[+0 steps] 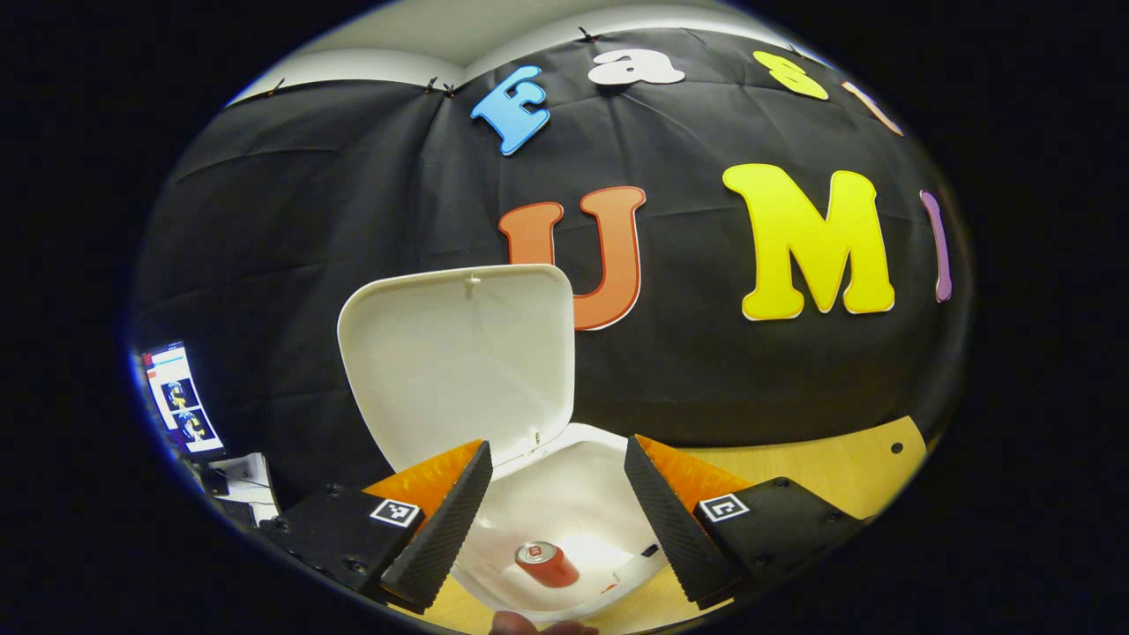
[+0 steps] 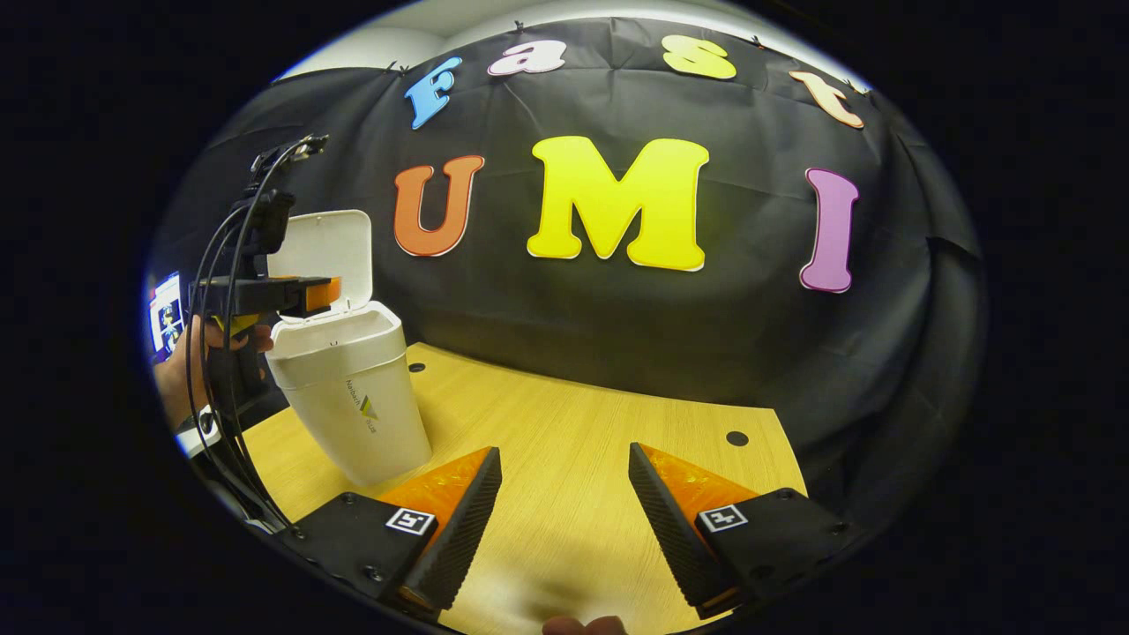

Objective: Press the lid of the desktop garbage bin to open it, pick up the crumpled paper on the desktop and throw it into the bin, then pick up the pop can on the desktop and drop it into the bin, and finally close the garbage bin lid.

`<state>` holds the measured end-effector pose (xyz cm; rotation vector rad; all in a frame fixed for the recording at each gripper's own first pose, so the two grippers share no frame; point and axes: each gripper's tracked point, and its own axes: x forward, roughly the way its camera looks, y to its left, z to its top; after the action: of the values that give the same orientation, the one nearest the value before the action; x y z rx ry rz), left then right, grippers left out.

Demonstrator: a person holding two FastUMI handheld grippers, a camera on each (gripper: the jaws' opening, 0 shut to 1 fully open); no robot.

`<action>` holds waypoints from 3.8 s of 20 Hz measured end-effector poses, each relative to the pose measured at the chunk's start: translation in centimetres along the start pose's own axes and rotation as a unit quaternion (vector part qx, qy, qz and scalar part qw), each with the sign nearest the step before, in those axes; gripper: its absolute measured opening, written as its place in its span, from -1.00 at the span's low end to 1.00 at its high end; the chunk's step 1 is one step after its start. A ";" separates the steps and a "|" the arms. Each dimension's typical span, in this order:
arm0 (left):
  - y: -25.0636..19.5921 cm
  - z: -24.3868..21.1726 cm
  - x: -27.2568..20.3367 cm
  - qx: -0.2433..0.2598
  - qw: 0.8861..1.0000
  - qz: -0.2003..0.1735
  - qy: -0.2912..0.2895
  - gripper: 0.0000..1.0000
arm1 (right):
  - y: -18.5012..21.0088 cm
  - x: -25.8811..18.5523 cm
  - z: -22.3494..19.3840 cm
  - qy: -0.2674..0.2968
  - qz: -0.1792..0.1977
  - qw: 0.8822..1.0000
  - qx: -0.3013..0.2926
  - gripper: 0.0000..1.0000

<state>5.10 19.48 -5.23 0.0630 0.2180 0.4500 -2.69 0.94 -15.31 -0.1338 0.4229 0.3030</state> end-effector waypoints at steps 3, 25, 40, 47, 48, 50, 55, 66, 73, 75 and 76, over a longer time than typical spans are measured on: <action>-0.4 3.4 -0.7 -0.011 0.999 0.035 -0.030 0.97 | -1.3 0.0 0.8 -0.009 -0.003 1.000 0.010 0.85; 9.8 12.6 7.8 -0.074 0.968 0.237 0.036 0.95 | -4.6 -0.3 3.7 -0.004 -0.004 0.999 0.050 0.84; 0.2 1.8 -1.3 -0.118 0.970 0.197 0.083 0.96 | -4.8 -1.3 1.7 -0.007 0.031 0.999 0.035 0.85; -0.9 -4.1 -0.8 -0.130 0.964 0.203 0.114 0.94 | -6.3 -1.8 0.1 0.012 0.022 0.999 0.037 0.84; -0.9 -4.7 -0.5 -0.129 0.964 0.203 0.112 0.94 | -6.4 -1.8 0.1 0.012 0.021 0.999 0.036 0.84; -1.2 -6.2 -0.9 -0.131 0.962 0.204 0.126 0.91 | -6.5 -1.9 -0.3 0.016 0.019 0.999 0.041 0.84; -1.5 -6.4 -0.3 -0.092 0.970 0.205 0.095 0.90 | -6.4 -2.1 -1.2 0.024 0.015 0.998 0.060 0.84; -2.0 -5.6 0.3 -0.068 0.981 0.165 0.071 0.86 | -6.5 -1.6 -1.4 0.022 -0.001 0.997 0.071 0.84; -5.4 -0.4 -1.3 -0.060 0.997 0.037 0.030 0.96 | -7.3 -1.9 0.7 -0.013 -0.038 0.996 0.075 0.84; -6.9 1.5 -2.7 -0.053 0.999 -0.012 0.004 0.96 | -6.9 -2.0 2.0 -0.031 -0.045 0.996 0.069 0.84; -7.7 2.5 -3.5 -0.046 0.998 -0.031 -0.009 0.96 | -6.7 -2.1 2.6 -0.041 -0.049 0.996 0.064 0.84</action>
<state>5.87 11.02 -2.92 -0.0292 0.1808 0.3972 -1.42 -5.44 -11.58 -0.0169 0.3518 0.1844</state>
